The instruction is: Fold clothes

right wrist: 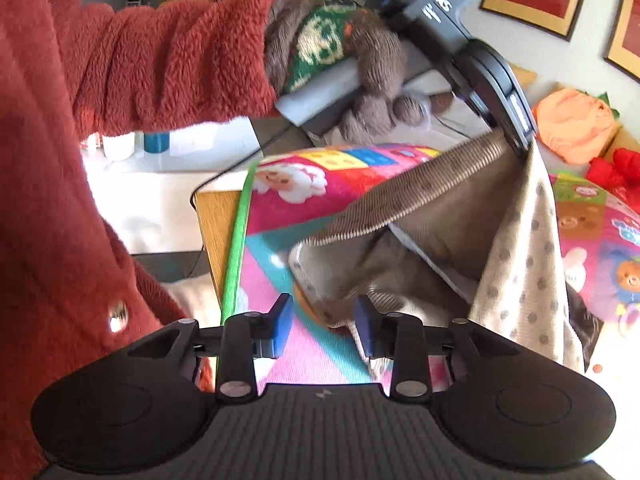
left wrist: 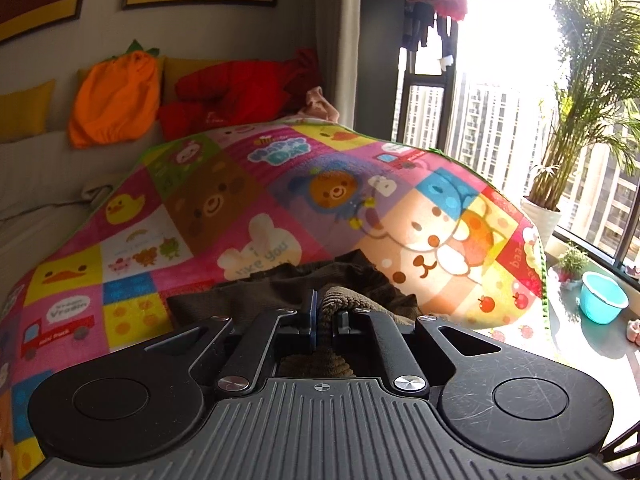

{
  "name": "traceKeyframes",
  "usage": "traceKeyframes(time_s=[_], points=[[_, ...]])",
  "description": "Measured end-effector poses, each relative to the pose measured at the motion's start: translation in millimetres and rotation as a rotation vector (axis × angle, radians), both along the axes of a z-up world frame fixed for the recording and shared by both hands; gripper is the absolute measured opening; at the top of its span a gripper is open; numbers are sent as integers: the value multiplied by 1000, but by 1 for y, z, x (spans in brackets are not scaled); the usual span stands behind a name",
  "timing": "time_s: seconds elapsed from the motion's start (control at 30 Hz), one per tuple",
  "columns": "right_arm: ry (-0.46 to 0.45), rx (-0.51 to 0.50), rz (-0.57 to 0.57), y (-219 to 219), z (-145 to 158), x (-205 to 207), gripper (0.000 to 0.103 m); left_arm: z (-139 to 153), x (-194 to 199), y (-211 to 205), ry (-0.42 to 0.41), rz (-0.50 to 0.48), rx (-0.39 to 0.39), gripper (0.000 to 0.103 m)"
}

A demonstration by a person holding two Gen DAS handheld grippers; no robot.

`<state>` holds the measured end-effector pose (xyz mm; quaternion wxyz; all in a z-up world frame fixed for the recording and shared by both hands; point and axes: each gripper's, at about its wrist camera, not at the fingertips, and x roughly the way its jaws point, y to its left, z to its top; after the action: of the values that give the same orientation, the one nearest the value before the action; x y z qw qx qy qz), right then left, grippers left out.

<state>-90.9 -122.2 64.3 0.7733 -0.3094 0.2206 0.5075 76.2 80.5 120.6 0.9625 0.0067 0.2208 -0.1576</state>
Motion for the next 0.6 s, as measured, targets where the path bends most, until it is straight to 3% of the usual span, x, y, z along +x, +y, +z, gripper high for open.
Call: traceKeyframes(time_s=[0.13,0.3,0.43,0.5,0.53,0.6], points=[[-28,-79,-238,-30,-31,16,33,-1,0,-1,4,-2,-3,7],[-96,-169,-382,-52,-64,29,34,-2,0,-2,10,-4,-7,7],[-99,-126,-437,-55,-69,45,34,-2,1,-4,12,-8,-8,7],[-94,-102,-454,-51,-68,59,3,-2,2,-6,15,-10,-4,7],[-83,-70,-466,-50,-64,65,3,-2,2,-6,14,-10,3,7],[-18,102,-509,-57,-30,78,3,-2,2,-7,12,-7,13,7]])
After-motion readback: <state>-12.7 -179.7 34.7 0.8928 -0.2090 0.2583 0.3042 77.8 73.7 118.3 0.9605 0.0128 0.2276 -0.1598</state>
